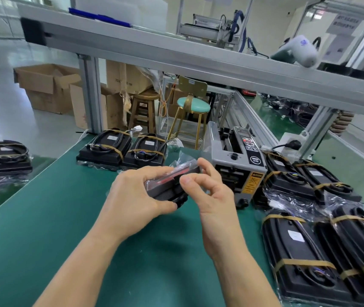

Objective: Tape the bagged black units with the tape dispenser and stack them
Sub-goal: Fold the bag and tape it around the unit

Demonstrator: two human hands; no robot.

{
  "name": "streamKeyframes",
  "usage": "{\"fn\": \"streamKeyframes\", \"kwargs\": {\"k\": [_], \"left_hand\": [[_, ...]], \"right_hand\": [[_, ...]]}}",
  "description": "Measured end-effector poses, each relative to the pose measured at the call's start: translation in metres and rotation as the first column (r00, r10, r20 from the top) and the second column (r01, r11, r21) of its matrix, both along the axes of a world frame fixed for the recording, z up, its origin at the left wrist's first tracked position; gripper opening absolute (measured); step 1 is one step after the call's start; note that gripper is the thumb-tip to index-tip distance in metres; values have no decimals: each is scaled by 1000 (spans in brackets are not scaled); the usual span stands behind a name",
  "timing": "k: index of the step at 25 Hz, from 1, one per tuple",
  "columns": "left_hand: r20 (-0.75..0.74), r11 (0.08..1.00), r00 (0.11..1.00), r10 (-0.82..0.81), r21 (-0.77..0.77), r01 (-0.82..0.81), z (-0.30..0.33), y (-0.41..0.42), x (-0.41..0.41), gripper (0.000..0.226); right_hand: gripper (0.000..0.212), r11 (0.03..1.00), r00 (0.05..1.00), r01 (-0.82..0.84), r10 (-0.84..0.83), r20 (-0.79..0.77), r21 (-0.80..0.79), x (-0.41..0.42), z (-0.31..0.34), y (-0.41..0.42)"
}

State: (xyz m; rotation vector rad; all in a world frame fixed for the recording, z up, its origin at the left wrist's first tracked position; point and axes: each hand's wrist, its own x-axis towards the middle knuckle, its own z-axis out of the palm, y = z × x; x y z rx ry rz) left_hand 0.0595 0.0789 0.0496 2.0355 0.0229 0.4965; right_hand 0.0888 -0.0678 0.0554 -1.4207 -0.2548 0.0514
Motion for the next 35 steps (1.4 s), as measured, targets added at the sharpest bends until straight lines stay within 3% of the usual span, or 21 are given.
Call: {"fn": "streamKeyframes", "kwargs": {"k": [19, 35], "left_hand": [[-22, 998, 1000, -12, -57, 10, 0, -1, -2, 61], [-7, 998, 1000, -17, -56, 16, -1, -3, -2, 60]], "right_hand": [[6, 999, 999, -37, 37, -33, -8, 3, -6, -2], [19, 991, 993, 116, -114, 44, -65, 3, -12, 7]]}}
